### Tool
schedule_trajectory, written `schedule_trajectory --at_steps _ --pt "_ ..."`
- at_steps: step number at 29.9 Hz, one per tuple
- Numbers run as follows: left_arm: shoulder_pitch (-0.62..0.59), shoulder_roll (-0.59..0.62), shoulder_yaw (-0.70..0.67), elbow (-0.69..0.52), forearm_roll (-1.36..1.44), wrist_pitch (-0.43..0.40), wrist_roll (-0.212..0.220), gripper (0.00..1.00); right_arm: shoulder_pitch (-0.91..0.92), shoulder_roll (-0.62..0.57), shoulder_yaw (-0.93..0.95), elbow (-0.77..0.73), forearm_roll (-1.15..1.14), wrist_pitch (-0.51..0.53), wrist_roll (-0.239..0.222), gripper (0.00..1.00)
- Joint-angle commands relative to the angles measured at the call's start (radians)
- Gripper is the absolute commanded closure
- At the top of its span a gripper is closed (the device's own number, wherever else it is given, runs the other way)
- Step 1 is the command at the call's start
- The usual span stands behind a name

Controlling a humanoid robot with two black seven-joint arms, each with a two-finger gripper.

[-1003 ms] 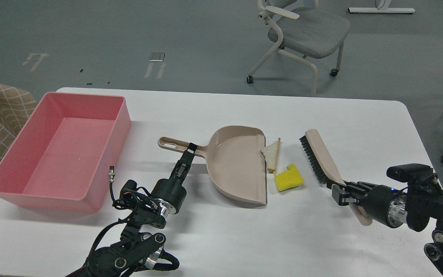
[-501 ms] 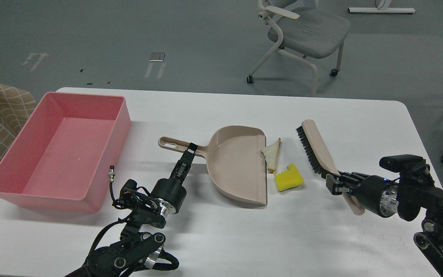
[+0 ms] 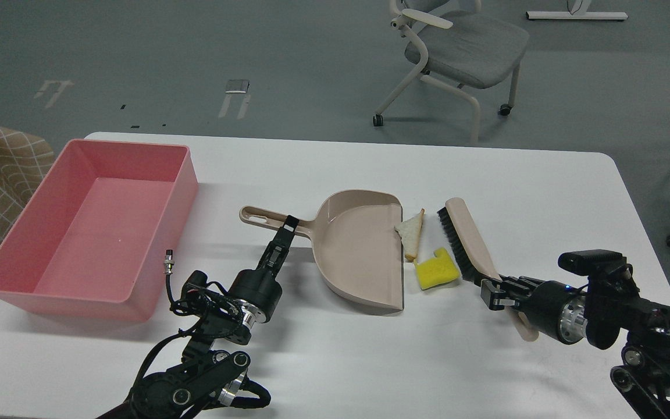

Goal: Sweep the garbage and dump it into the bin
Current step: 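Lift the brush and sweep the sponge into the dustpan, then raise the brush away from the dustpan with the right gripper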

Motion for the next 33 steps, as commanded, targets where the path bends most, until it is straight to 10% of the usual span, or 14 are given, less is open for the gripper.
schedule_trajectory --at_steps 1,17,33 --pt "0.000 0.000 0.000 0.000 0.000 0.000 0.001 0.82 0.012 0.061 -0.011 -0.006 0.000 0.000 -0.016 0.79" --pt "0.005 -0.002 0.000 -0.011 0.000 0.000 0.001 0.82 0.135 0.386 -0.041 -0.043 0.000 0.000 -0.059 0.79" --pt "-0.005 0.000 0.000 -0.011 -0.003 0.000 0.012 1.00 0.172 0.199 0.100 0.075 0.000 0.000 -0.047 0.79"
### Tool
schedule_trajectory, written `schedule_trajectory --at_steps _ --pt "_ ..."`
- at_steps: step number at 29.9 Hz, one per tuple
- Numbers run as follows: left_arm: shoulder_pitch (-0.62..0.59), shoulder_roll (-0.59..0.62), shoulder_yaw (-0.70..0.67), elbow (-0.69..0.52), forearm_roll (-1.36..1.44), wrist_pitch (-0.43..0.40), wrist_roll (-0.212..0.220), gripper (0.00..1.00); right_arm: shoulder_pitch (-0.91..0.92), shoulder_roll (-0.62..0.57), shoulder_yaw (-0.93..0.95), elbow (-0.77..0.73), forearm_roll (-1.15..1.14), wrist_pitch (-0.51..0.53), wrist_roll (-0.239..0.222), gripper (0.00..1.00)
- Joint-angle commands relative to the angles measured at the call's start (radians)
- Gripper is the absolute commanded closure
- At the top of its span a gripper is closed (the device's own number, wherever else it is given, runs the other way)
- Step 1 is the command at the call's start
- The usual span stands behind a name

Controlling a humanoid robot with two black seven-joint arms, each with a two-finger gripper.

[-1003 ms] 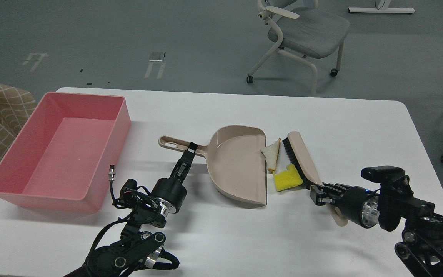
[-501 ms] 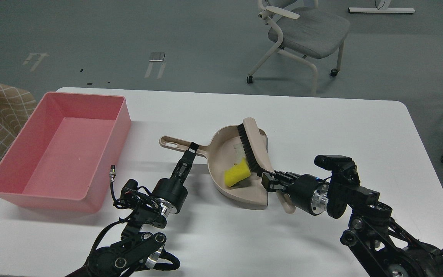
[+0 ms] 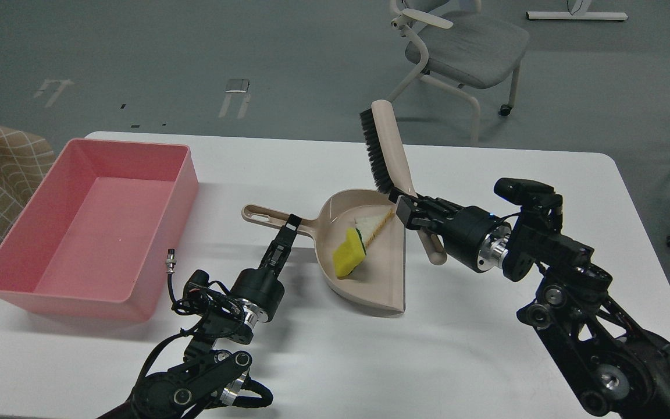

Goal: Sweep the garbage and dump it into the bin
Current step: 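Raise the brush away from the dustpan with the right gripper, then lift the dustpan with the left gripper over the pink bin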

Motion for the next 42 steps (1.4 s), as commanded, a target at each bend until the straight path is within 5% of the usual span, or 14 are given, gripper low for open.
schedule_trajectory --at_steps 1,16,42 --pt "-0.006 -0.001 0.000 0.002 -0.004 0.000 0.007 1.00 -0.013 -0.079 0.013 0.025 0.000 0.000 0.000 0.79" --pt "-0.018 -0.012 -0.008 0.002 -0.038 0.000 0.055 1.00 -0.095 -0.182 0.125 0.057 0.000 0.000 0.007 0.79" --pt "-0.236 0.101 -0.006 -0.001 -0.290 0.000 0.087 1.00 -0.177 -0.224 0.199 0.074 0.000 0.000 0.019 0.79"
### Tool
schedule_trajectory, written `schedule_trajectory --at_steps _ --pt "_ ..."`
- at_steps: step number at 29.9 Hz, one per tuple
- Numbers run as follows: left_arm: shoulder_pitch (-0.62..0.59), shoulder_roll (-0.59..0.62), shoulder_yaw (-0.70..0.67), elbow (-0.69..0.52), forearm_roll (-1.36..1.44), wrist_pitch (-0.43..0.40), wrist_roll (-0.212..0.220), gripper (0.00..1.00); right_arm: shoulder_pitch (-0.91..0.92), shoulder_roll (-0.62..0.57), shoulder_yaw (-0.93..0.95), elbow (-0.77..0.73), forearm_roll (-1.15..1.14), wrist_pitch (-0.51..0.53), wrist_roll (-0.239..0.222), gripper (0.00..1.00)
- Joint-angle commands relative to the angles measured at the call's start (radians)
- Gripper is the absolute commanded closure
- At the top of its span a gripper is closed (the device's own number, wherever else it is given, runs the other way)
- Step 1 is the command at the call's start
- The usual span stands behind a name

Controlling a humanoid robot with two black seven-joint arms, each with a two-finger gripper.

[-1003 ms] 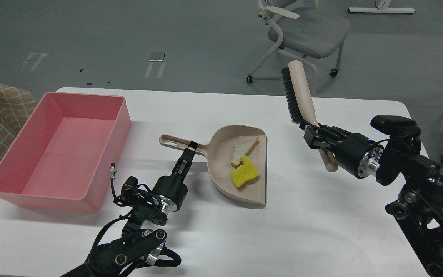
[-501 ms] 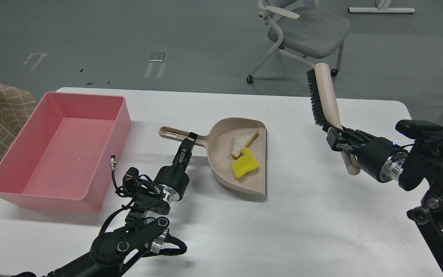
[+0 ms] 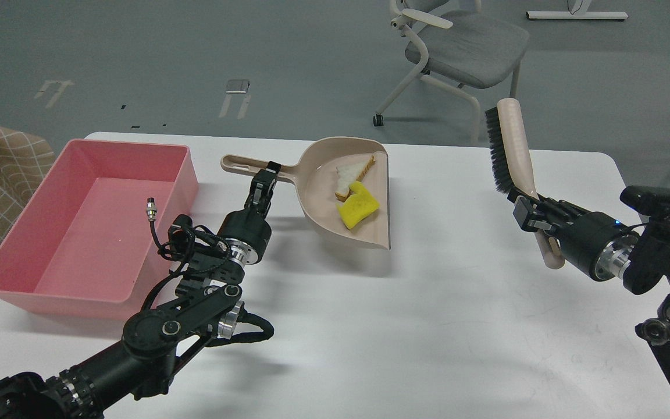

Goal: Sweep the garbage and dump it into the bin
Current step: 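Lift the dustpan with the left gripper over the pink bin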

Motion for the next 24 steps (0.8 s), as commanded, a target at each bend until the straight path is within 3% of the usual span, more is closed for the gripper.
schedule_trajectory --at_steps 1,11,24 --pt "-0.012 0.028 0.002 0.000 -0.015 0.000 0.000 1.00 -0.015 0.000 0.002 0.005 0.000 0.000 0.000 0.79" --pt "0.003 0.143 -0.018 -0.015 -0.029 -0.137 -0.001 1.00 -0.026 0.004 -0.001 0.013 0.000 0.000 0.000 0.79" --pt "-0.018 0.207 -0.058 -0.020 -0.162 -0.213 -0.006 1.00 -0.064 0.007 -0.001 0.018 0.000 0.000 0.000 0.79"
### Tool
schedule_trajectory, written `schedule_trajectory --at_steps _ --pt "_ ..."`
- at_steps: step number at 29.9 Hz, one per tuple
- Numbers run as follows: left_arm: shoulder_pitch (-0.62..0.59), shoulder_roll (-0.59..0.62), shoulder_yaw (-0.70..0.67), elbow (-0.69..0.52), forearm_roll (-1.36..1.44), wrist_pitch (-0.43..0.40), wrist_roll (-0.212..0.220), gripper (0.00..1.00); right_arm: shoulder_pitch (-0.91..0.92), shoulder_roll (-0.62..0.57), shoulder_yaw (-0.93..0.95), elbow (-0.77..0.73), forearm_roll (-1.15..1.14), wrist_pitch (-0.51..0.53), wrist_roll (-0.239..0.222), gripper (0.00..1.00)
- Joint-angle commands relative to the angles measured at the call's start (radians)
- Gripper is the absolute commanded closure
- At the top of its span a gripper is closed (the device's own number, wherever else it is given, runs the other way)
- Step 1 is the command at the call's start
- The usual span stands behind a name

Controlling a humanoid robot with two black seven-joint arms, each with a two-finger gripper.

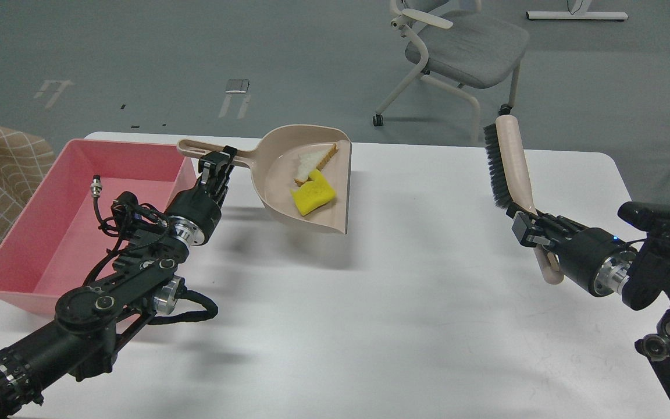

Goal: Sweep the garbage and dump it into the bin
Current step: 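Lift the dustpan with the left gripper over the pink bin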

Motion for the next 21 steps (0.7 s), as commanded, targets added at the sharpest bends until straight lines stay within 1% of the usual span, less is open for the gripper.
schedule_trajectory --at_steps 1,3,10,13,16,21 --pt "-0.004 0.012 -0.036 -0.004 -0.009 -0.019 0.001 1.00 -0.010 0.002 0.000 0.003 0.000 0.000 0.000 0.79" --pt "-0.004 0.024 -0.059 -0.015 -0.012 -0.028 0.005 1.00 -0.018 0.002 0.002 0.008 0.000 0.000 0.000 0.79" --pt "-0.004 0.087 -0.073 -0.053 -0.013 -0.045 0.005 1.00 -0.021 0.003 0.000 0.011 0.000 0.000 0.000 0.79" --pt "0.009 0.140 -0.102 -0.093 -0.047 -0.077 0.006 1.00 -0.022 0.003 -0.001 0.014 0.000 0.000 0.000 0.79" --pt "0.012 0.163 -0.104 -0.094 -0.055 -0.085 0.005 1.00 -0.022 0.003 -0.001 0.014 0.000 0.000 0.000 0.79" --pt "0.022 0.214 -0.136 -0.094 -0.056 -0.140 0.000 1.00 -0.027 0.003 -0.003 0.014 0.000 0.000 0.000 0.79"
